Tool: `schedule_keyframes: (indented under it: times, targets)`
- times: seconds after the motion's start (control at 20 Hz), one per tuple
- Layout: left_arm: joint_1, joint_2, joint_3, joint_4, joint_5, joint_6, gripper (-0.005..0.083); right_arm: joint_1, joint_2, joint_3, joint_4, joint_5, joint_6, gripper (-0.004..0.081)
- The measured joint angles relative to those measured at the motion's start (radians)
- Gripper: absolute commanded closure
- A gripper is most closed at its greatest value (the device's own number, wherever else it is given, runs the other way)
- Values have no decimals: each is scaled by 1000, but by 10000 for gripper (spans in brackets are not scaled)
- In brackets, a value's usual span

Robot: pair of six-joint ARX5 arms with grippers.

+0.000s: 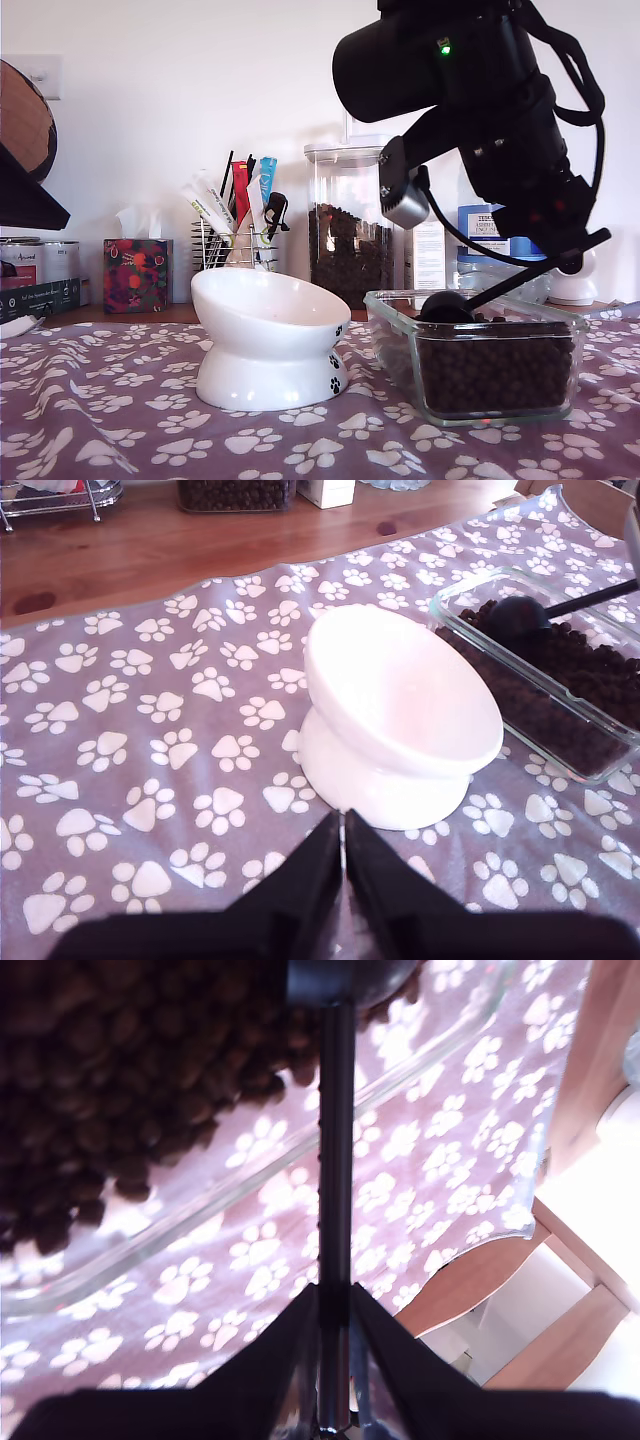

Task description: Measure one spoon of cat food and pour it into the food bowl

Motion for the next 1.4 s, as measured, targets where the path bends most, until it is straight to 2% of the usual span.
schedule_keyframes:
  times: [0.3, 0.4, 0.8, 1.15, 1.25, 1.35, 1.4]
  targets:
    - [0, 0, 0, 1, 5, 0, 793, 20, 0, 0, -63, -10, 55, 783]
    - [0, 0, 0, 5, 7, 0, 793, 25, 0, 0, -81, -35, 85, 783]
    - [0, 0, 0, 7, 23, 0, 793, 37, 0, -2, -147, -217, 233, 783]
    - [0, 0, 0, 7, 50, 0, 793, 37, 0, -2, -150, -219, 259, 782]
    - [0, 0, 0, 7, 50, 0, 793, 37, 0, -2, -152, -216, 264, 732]
    - [0, 0, 0, 7, 50, 0, 793, 37, 0, -2, -168, -215, 266, 634]
    - [0, 0, 0, 7, 50, 0, 793, 37, 0, -2, -177, -215, 267, 620]
